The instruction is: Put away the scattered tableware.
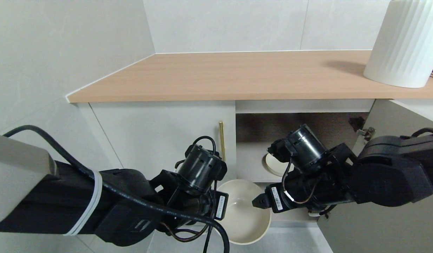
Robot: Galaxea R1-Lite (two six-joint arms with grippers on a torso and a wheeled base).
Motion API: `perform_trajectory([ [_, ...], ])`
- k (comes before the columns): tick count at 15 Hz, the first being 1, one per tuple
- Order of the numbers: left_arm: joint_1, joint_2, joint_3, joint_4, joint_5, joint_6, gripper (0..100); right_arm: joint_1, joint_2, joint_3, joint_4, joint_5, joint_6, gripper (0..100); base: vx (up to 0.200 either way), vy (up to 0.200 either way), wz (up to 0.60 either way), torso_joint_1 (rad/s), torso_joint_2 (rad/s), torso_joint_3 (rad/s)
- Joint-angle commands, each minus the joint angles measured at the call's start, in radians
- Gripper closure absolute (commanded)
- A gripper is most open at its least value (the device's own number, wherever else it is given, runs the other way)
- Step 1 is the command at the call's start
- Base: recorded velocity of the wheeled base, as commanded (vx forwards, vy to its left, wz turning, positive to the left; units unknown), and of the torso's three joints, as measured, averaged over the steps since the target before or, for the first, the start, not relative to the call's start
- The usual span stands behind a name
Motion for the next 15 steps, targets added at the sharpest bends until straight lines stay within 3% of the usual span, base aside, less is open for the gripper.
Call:
perform_trajectory([
  [1, -0.004, -0.019, 0.001, 0.000, 0.004, -0.002, 100, 0.001, 0.040, -0.010, -0.004, -0.001, 0.010, 0, 0.000, 0.000, 0.00, 0.000, 0.00, 0.000],
  [2, -0.004, -0.026, 0.001, 0.000, 0.009, -0.002, 100, 0.001, 0.044, -0.011, -0.007, -0.001, 0.019, 0, 0.000, 0.000, 0.00, 0.000, 0.00, 0.000],
  [3, -0.004, -0.028, 0.001, 0.000, 0.013, -0.002, 100, 0.001, 0.047, -0.013, -0.007, -0.001, 0.019, 100, 0.000, 0.000, 0.00, 0.000, 0.00, 0.000],
  [15, -0.008, -0.017, 0.004, 0.000, 0.018, -0.002, 100, 0.002, 0.046, -0.013, -0.007, 0.001, 0.021, 100, 0.000, 0.000, 0.00, 0.000, 0.00, 0.000],
])
